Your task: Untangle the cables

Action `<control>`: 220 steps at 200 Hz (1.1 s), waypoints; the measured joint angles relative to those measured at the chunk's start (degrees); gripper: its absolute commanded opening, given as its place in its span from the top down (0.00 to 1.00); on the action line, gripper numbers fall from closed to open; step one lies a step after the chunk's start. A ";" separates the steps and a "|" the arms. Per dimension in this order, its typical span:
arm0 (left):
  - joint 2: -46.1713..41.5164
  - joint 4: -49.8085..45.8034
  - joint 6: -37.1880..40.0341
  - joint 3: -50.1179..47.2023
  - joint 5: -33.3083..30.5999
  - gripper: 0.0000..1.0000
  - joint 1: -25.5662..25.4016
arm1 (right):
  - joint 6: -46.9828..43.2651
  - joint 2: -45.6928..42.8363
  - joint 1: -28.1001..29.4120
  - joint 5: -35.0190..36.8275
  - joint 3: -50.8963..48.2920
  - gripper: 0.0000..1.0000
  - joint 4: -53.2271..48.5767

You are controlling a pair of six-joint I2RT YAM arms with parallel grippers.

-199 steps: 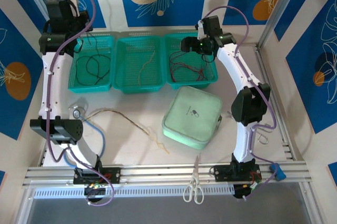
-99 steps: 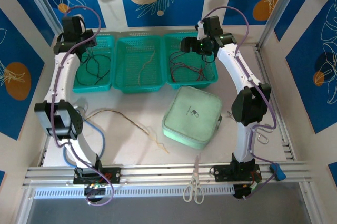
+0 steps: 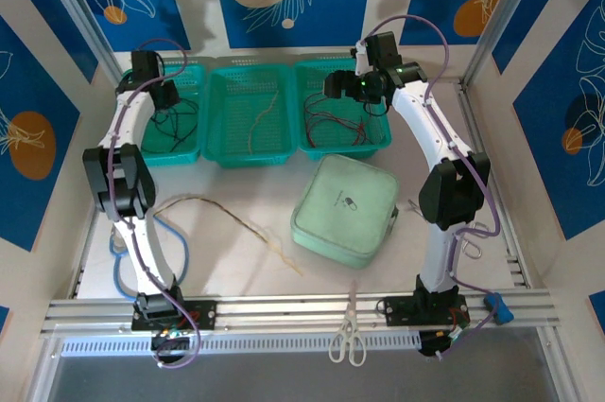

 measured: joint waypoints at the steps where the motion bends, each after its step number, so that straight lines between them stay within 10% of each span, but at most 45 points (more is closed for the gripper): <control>1: 0.09 -0.04 0.00 0.00 0.00 1.00 0.02 | 0.00 0.00 0.00 0.00 0.00 0.11 0.00; 91: 7.58 -5.18 -2.38 -0.07 6.62 1.00 1.88 | 0.44 -0.55 0.00 -0.37 -1.01 0.11 0.02; 135: 6.88 -5.27 -4.09 -0.81 7.56 0.31 1.88 | 0.42 -2.78 0.00 -0.35 -1.42 0.10 0.09; 220: -13.84 -3.48 -0.33 -9.09 3.39 0.09 -1.97 | -0.07 -10.23 2.67 -0.50 -6.93 0.10 1.01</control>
